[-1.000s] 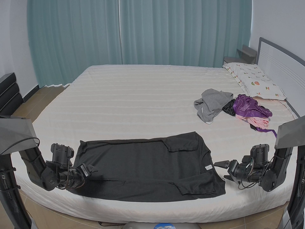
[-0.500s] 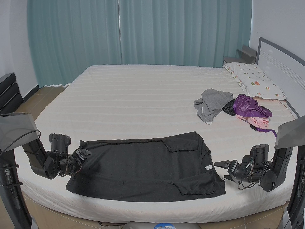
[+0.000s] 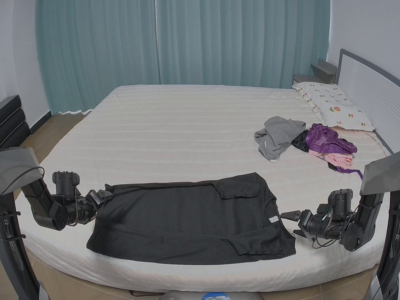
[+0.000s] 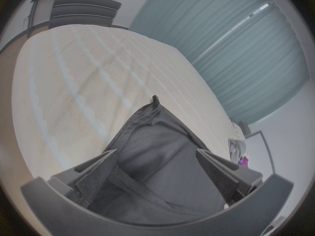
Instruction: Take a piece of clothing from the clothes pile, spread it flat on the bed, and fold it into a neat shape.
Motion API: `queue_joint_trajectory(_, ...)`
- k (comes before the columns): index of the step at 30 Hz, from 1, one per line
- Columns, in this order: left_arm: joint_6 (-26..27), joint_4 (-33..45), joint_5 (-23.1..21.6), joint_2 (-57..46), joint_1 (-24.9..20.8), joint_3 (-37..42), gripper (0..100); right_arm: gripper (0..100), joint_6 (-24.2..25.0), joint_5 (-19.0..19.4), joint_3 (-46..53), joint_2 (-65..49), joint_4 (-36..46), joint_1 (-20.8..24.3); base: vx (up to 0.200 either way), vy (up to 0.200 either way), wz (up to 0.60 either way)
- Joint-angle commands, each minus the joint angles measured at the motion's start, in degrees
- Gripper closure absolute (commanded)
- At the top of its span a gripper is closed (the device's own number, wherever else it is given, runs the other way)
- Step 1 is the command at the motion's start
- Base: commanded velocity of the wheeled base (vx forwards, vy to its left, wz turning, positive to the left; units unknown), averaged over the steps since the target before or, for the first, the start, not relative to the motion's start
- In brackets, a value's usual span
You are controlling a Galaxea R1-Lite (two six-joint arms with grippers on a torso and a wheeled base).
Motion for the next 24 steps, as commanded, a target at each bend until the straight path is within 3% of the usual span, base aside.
queue_joint_trajectory(1, 5.43, -0.13, -2.83, 0.49, 1.78, 1.9, 0, 0, 0.0, -0.23, -0.03, 0.49, -0.19, 0.45, 0.0, 0.0, 0.0)
queue_joint_trajectory(5, 9.73, -0.22, -2.57, 3.3, 1.78, 1.81, 0, 0, -0.09, -0.31, -0.03, 0.49, -0.02, 0.54, 0.0, 0.0, 0.0)
queue_joint_trajectory(18, 10.0, -0.13, -2.48, 3.48, 1.61, 2.08, 0, 0, -0.18, -0.4, 0.24, 0.49, -0.19, 0.54, 0.0, 0.0, 0.0)
queue_joint_trajectory(19, 10.0, -0.13, -2.48, 3.48, 1.61, 2.08, 100, 0, -0.18, -0.4, 0.32, 0.49, -0.19, 0.54, 0.0, 0.0, 0.0)
queue_joint_trajectory(24, 9.82, 0.04, -2.21, 3.21, 1.69, 3.31, 100, 0, -1.58, -0.58, 1.82, 2.77, -4.85, 0.89, 0.0, 0.0, 0.0)
